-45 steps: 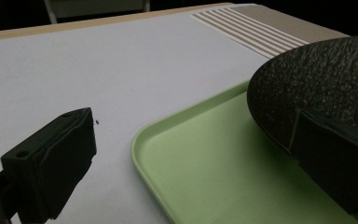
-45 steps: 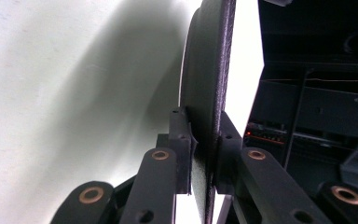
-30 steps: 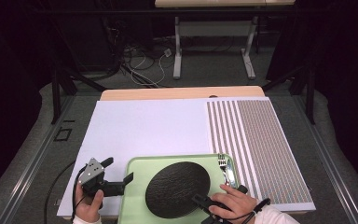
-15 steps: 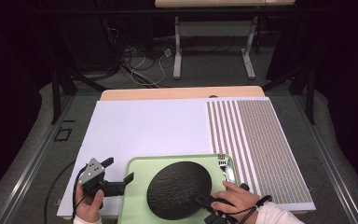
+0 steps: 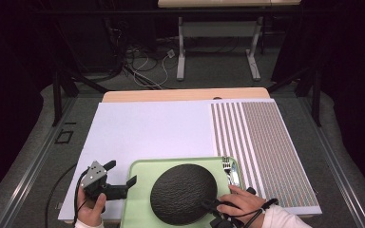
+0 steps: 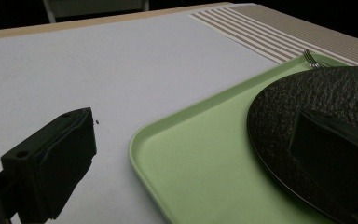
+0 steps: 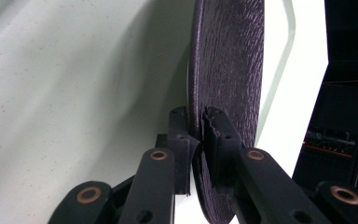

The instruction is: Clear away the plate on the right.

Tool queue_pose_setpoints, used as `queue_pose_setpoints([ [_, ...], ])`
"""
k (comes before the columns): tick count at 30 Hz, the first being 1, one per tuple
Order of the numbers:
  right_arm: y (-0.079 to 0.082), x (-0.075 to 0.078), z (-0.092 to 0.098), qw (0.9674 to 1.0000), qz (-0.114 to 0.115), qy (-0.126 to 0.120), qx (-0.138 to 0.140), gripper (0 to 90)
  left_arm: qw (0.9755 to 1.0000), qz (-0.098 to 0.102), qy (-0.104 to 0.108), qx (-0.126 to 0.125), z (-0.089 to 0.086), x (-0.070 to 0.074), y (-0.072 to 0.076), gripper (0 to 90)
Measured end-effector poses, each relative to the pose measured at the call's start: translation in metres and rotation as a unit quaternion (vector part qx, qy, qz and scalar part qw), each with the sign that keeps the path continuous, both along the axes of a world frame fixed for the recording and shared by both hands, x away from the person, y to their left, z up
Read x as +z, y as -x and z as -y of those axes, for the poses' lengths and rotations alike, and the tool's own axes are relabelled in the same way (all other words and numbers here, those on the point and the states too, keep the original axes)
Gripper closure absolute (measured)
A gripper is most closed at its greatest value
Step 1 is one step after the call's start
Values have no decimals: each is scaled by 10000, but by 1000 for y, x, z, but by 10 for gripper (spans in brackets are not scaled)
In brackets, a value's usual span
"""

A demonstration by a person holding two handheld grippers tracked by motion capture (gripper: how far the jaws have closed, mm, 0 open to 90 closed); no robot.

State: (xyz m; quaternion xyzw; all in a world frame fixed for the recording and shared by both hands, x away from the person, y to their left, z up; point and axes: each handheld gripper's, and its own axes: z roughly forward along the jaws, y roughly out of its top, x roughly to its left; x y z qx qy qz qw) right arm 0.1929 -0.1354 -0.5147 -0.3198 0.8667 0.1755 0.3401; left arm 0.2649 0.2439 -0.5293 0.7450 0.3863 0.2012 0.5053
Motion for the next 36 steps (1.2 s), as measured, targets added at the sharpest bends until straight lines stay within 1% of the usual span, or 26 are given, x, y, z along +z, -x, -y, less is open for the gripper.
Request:
queue_pose_setpoints([
  [4, 0, -1, 0, 10000, -62, 6, -9, 800, 10000, -9, -10, -6, 0, 0, 0, 6],
  [7, 0, -3, 0, 9999, -71, 40, 74, 787, 10000, -5, -15, -15, 1, 0, -1, 7],
  [8, 0, -4, 0, 9999, -84, 88, 33, 781, 10000, -7, -19, -20, 1, 0, -1, 6],
  [9, 0, -5, 0, 9999, -100, 90, 64, 773, 10000, -10, -17, -19, 1, 0, -1, 6],
  [12, -1, -8, 1, 9997, -122, 193, 84, 757, 10000, -11, -24, -20, 1, 0, -1, 6],
  [14, -1, -11, 2, 9997, -168, 194, 51, 748, 10000, -10, -25, -26, 1, 0, -1, 6],
  [16, -1, -11, 2, 9994, -175, 294, 40, 740, 10000, -8, -20, -27, 1, 0, 0, 6],
  [19, -2, -13, 2, 9994, -218, 248, 76, 731, 10000, -9, -21, -32, 1, 0, 0, 6],
  [20, -2, -13, 2, 9993, -253, 259, 38, 727, 10000, -7, -18, -23, 1, 0, 0, 6],
  [25, -5, -18, 2, 9988, -302, 369, 82, 694, 10000, -9, -23, -31, 1, 0, 0, 6],
  [27, -6, -20, 2, 9983, -322, 489, 12, 678, 10000, -7, -17, -31, 1, 0, 0, 6],
  [28, -7, -22, 2, 9984, -317, 475, 15, 669, 10000, -7, -20, -29, 1, 0, 0, 6],
  [29, -7, -23, 3, 9980, -341, 535, -14, 661, 10000, -10, -20, -30, 1, 0, 0, 6],
  [30, -8, -24, 2, 9976, -379, 573, 21, 652, 10000, -10, -20, -33, 1, 0, 0, 6],
  [31, -9, -28, 2, 9976, -464, 507, 49, 651, 10000, -11, -24, -33, 1, 0, 0, 7],
  [32, -7, -26, 2, 9973, -343, 645, -4, 647, 10000, -11, -24, -34, 1, 0, 0, 6],
  [34, -8, -25, 2, 9974, -402, 594, -59, 618, 10000, -7, -30, -29, 1, 0, 0, 7],
  [36, -9, -25, 2, 9977, -349, 572, -96, 567, 10000, -5, -23, -32, 1, 0, 0, 7],
])
